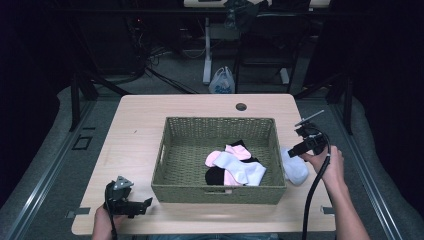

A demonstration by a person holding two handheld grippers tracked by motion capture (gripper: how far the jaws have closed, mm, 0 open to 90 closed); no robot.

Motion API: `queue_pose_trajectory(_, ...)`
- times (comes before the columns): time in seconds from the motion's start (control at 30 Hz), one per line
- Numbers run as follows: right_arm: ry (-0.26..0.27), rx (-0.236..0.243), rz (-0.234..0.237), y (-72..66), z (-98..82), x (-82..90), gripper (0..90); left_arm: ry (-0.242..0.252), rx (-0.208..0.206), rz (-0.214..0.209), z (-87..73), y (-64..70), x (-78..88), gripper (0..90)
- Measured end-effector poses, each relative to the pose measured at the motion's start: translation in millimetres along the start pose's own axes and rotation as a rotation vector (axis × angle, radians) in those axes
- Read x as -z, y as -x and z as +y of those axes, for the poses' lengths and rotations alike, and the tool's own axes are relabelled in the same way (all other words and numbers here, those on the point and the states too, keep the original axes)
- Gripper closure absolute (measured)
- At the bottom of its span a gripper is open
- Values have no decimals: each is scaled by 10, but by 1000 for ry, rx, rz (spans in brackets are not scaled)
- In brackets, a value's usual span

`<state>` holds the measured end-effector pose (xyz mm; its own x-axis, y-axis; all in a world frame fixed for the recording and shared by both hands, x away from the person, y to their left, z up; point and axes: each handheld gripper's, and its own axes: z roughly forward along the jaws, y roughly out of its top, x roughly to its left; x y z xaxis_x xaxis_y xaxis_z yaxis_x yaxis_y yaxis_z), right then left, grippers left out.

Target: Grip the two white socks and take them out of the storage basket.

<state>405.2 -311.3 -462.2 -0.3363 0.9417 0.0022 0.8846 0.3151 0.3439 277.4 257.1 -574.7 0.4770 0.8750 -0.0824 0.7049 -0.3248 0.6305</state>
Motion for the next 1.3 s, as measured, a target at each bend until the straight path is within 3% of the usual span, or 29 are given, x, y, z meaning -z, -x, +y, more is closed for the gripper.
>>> queue_pose_trajectory(0.33, 110, 64, 33, -150, 93, 560, 171, -2, 8, 2, -2, -3, -7, 13)
queue_pose_trajectory(0.6, 155, 159, 63, -461, 259, 751, 84, -1, 7, 1, -3, -1, -4, 13)
queue_pose_trajectory(0.83, 175, 214, 95, -735, 395, 696, 42, 5, 4, 2, -5, 1, -2, 13)
queue_pose_trajectory(1.3, 111, 278, 150, -1096, 545, 348, 13, 1, 3, -3, -4, -1, 0, 13)
